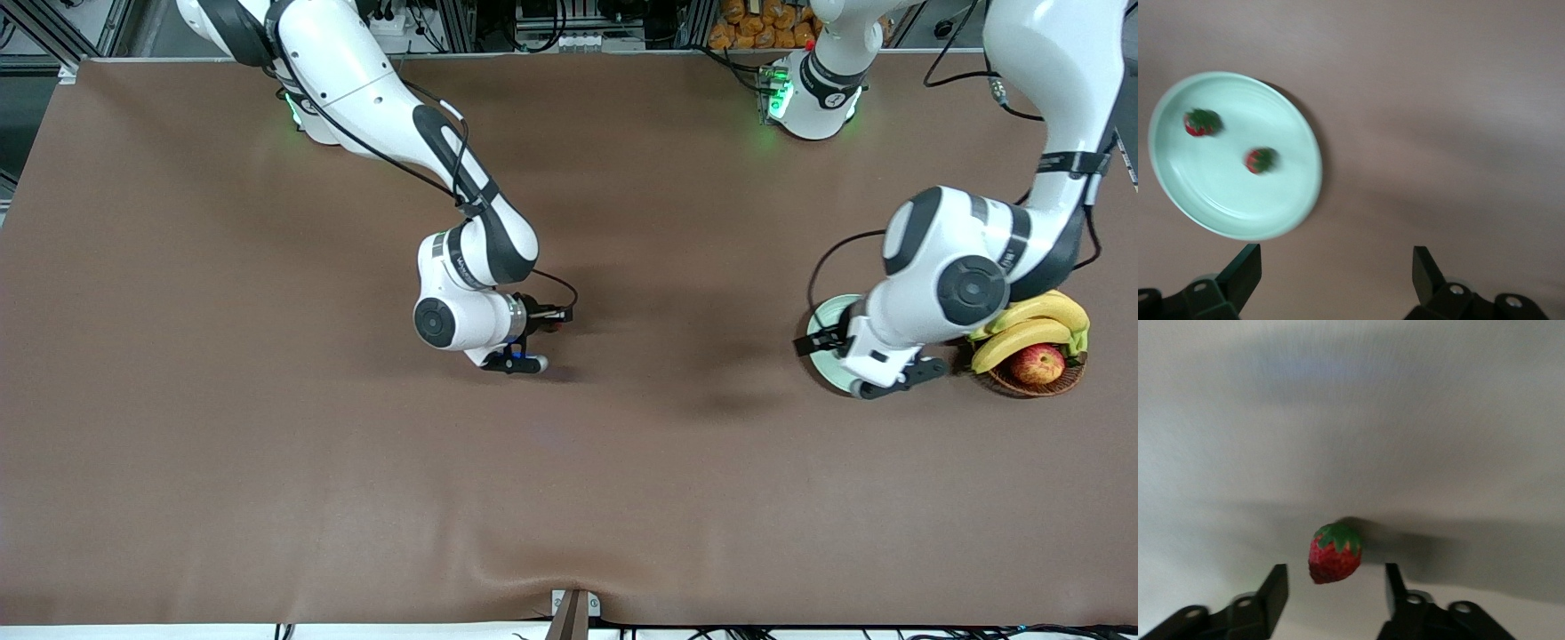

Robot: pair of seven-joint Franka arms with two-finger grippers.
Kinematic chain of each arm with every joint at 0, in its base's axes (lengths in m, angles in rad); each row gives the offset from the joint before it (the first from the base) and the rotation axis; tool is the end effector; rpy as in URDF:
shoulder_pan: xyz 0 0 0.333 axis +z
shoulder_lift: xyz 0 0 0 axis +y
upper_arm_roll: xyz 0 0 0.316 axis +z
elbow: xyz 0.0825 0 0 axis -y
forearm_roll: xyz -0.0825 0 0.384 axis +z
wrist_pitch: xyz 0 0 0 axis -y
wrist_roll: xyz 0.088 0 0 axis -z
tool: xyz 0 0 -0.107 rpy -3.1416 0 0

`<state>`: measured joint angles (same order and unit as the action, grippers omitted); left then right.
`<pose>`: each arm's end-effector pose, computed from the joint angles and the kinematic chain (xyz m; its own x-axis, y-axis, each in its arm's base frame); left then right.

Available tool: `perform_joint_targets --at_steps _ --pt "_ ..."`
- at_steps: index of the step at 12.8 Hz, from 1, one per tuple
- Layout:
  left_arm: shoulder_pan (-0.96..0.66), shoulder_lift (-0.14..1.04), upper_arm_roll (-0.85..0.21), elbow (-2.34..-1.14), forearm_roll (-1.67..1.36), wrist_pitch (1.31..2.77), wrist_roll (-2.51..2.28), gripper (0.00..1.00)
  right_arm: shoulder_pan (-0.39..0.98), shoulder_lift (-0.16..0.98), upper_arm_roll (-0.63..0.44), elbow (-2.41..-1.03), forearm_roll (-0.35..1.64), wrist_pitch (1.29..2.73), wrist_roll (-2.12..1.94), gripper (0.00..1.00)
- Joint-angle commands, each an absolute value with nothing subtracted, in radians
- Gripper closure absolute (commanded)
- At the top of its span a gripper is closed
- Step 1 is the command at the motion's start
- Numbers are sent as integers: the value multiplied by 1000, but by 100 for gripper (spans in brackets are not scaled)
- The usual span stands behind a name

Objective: Collect all strawberries into plate
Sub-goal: 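Set the third strawberry at table middle with the right gripper, then grasp the third strawberry with the left gripper while the right arm withdraws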

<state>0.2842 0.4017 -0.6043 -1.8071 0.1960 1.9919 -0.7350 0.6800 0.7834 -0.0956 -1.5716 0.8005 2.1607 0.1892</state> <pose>0.6007 -0.1585 0.3443 0.9313 0.3364 -0.1399 0.3329 -0.9417 -0.0479 0.5513 0.4090 0.1725 0.9309 -0.0170 -0.3648 -0.1731 -0.9001 -0.3997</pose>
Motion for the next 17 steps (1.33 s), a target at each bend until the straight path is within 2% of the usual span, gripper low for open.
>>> perform_joint_targets --at_steps 1,3,5,7,9,12,14,17 --pt "172 442 -606 -1740 170 1967 -910 0 615 698 -123 -1571 811 2082 196 2" --pt "106 481 -606 -1691 172 1967 -1038 0 556 600 -191 -1557 807 1897 198 2" --pt "40 524 -606 -1642 173 1967 -1132 0 514 517 -309 -1543 801 1708 193 2" --pt "-36 593 -600 -1580 178 1976 -1248 0 415 454 -354 -1513 757 1518 193 1" --pt "-124 690 -591 -1473 186 1991 -1366 0 329 399 -351 -1471 587 1445 184 0" --pt "-318 733 -438 -1427 193 2095 -1521 0 299 295 -339 -1451 369 1443 184 0" --pt "-421 774 -376 -1385 192 2179 -1619 0 237 217 -260 -1450 234 1443 176 0" --pt "-489 857 -367 -1330 192 2256 -1736 0 36 128 39 -1437 -28 1443 117 0"
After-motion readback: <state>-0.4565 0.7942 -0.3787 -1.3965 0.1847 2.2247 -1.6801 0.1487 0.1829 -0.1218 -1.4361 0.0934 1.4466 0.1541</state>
